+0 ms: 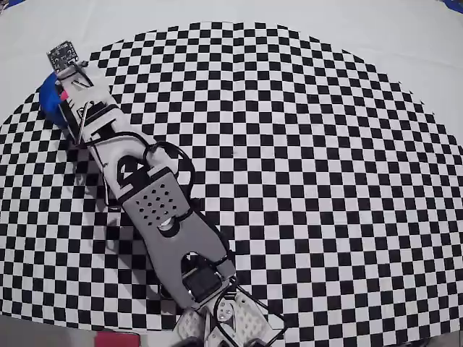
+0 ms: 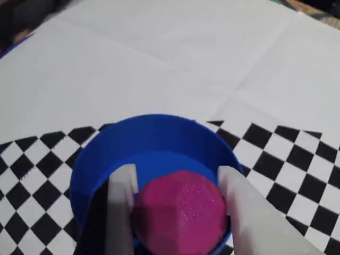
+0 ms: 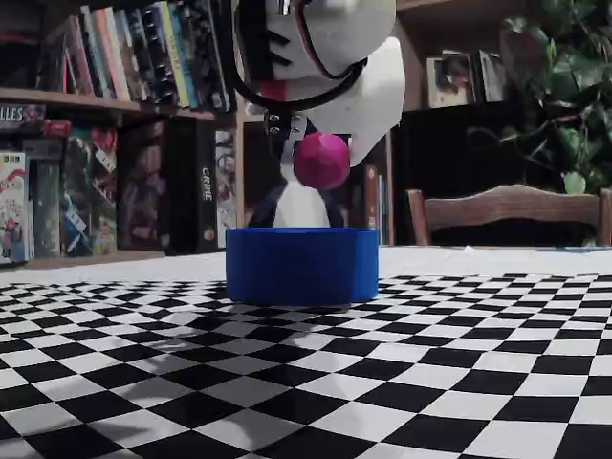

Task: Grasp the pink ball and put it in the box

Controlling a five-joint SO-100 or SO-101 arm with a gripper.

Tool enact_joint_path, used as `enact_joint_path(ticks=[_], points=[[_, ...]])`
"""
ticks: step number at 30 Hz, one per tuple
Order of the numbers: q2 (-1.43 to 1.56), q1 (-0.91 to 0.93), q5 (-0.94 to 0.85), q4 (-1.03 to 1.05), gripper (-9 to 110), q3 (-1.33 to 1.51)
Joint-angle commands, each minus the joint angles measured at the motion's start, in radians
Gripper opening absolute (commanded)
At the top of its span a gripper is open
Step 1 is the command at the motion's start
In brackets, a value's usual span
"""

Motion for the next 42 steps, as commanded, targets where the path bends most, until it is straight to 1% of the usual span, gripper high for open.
enact_joint_path(ticks=[1, 42], points=[[-0.002, 0.0, 0.008, 0.005, 0, -0.071], [-0.242, -0.002, 0.005, 0.091, 0, -0.408]])
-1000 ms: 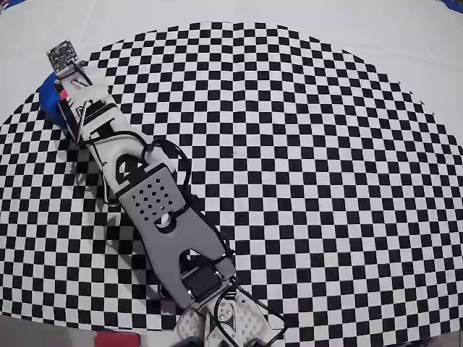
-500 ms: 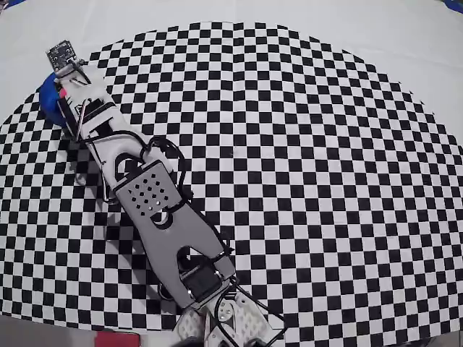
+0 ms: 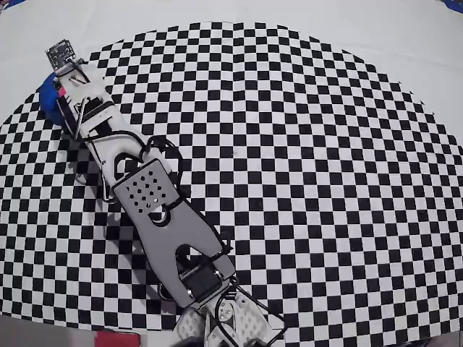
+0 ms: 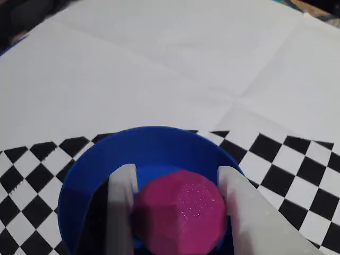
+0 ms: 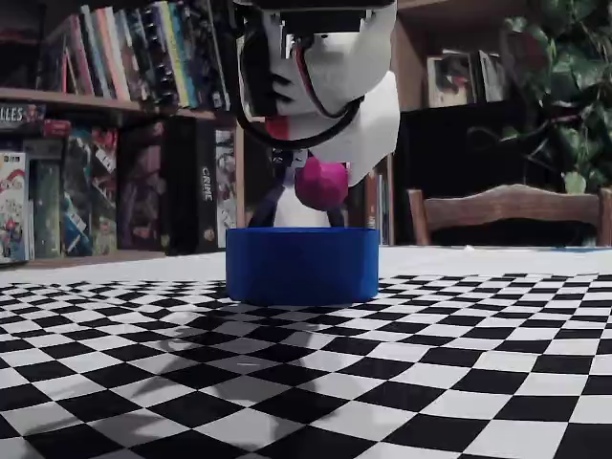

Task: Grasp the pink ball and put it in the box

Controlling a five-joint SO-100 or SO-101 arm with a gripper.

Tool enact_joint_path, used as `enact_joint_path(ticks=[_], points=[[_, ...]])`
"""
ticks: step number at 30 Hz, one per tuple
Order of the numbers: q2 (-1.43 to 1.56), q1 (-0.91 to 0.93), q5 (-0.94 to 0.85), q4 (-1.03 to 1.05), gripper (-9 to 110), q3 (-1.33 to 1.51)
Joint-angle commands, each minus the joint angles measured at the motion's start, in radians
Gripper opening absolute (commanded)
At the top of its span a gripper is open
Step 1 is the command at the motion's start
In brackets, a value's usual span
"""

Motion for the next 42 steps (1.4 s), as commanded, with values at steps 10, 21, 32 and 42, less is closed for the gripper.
enact_joint_path(ticks=[10, 21, 32, 42], points=[[-0.029, 0.0, 0.005, 0.021, 0, -0.121], [-0.046, 0.0, 0.006, 0.025, 0, -0.137], [-0.052, 0.0, 0.006, 0.031, 0, -0.137], [-0.052, 0.0, 0.003, 0.031, 0, -0.137]])
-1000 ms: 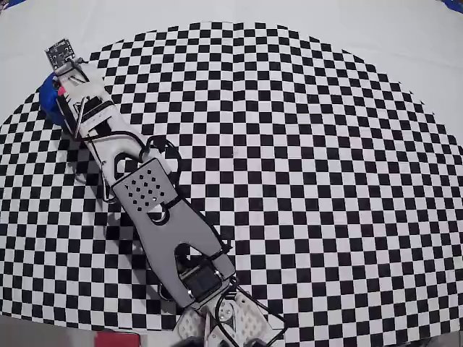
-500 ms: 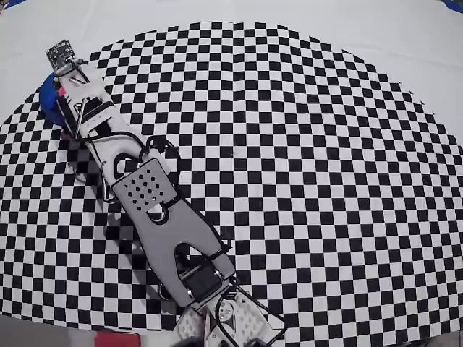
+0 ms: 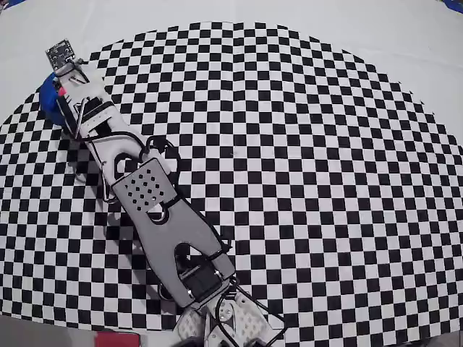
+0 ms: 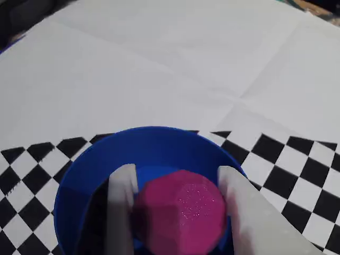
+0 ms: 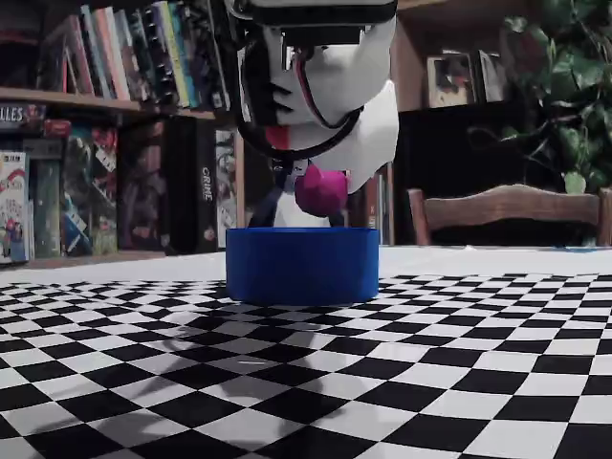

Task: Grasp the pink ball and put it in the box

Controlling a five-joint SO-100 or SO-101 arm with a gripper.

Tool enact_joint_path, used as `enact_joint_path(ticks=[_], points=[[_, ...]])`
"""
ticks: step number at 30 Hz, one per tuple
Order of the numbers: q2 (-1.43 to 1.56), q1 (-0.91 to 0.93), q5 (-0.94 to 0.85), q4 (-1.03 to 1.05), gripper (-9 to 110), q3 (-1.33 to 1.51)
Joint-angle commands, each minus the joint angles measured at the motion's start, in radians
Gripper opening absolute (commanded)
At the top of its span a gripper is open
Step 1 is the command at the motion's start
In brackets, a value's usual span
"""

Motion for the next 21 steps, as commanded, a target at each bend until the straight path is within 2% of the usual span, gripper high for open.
enact_joint_path(ticks=[1, 17, 19, 21], points=[[0.011, 0.0, 0.003, 0.006, 0, -0.052], [0.006, 0.0, 0.0, 0.006, 1, -0.054], [0.006, 0.002, -0.002, 0.006, 17, -0.054], [0.006, 0.005, 0.008, 0.0, 28, -0.054]])
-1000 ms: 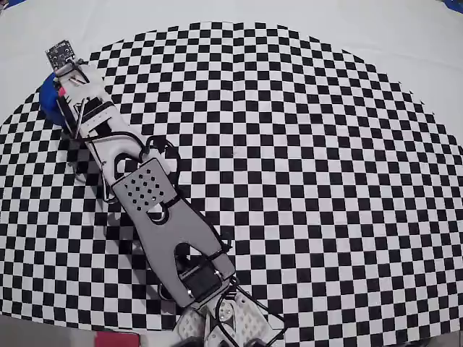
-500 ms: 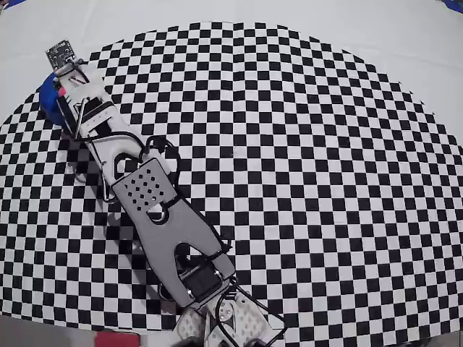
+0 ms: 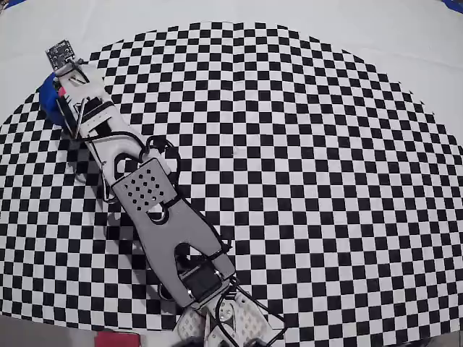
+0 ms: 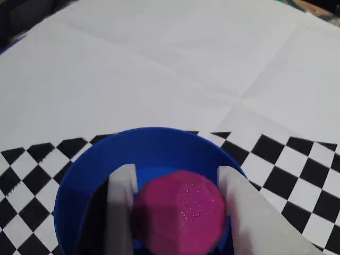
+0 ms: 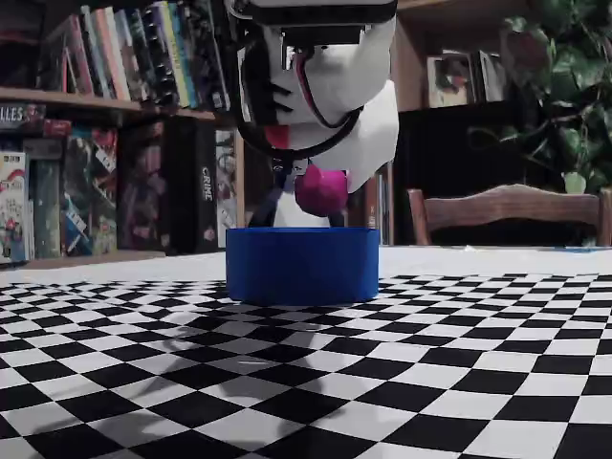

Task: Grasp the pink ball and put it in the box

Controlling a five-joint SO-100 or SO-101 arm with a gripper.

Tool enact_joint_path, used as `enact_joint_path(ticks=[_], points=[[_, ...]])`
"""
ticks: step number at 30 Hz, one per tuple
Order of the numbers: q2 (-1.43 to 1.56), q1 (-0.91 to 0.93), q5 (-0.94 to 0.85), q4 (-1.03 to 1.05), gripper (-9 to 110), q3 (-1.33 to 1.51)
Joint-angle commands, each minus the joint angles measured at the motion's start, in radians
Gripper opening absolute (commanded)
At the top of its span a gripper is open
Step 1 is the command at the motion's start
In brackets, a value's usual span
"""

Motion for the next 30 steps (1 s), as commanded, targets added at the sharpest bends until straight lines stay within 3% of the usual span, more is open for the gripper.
enact_joint_path(ticks=[1, 17, 24, 30], points=[[0.006, 0.008, 0.008, 0.0, 31, -0.054], [0.078, 0.023, 0.071, -0.009, 34, -0.037], [0.218, 0.052, 0.327, -0.009, 32, 0.012], [0.456, 0.123, 0.627, -0.009, 27, 0.219]])
